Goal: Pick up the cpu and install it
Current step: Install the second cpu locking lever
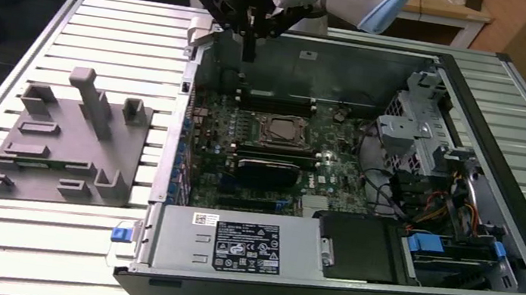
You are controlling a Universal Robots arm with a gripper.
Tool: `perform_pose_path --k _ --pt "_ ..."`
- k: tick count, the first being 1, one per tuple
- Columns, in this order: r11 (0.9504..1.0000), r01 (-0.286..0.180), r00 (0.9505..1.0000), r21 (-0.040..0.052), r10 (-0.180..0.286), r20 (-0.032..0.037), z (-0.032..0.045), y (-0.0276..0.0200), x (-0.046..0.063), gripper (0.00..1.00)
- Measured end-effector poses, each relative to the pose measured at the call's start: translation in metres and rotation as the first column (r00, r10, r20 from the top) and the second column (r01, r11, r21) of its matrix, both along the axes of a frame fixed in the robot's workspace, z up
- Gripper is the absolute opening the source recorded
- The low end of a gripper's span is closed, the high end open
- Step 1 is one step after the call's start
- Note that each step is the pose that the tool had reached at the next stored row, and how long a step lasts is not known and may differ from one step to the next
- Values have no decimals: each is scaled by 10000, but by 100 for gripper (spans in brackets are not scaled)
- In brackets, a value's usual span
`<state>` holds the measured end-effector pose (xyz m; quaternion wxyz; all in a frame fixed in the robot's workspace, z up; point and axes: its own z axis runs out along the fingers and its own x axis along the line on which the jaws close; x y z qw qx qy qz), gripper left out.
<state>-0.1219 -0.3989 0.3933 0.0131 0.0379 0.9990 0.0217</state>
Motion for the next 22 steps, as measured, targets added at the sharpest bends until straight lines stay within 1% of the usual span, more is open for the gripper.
perform_pose_path --k 1,17,19,21,22 --pt "10000 0 10000 0 0 0 0 0 0 18" --pt "10000 1 10000 0 -1 0 0 0 0 18" --pt "10000 0 10000 0 0 0 0 0 0 19" --pt "10000 0 10000 0 0 -1 0 0 0 31" --pt "10000 0 10000 0 0 0 0 0 0 31"
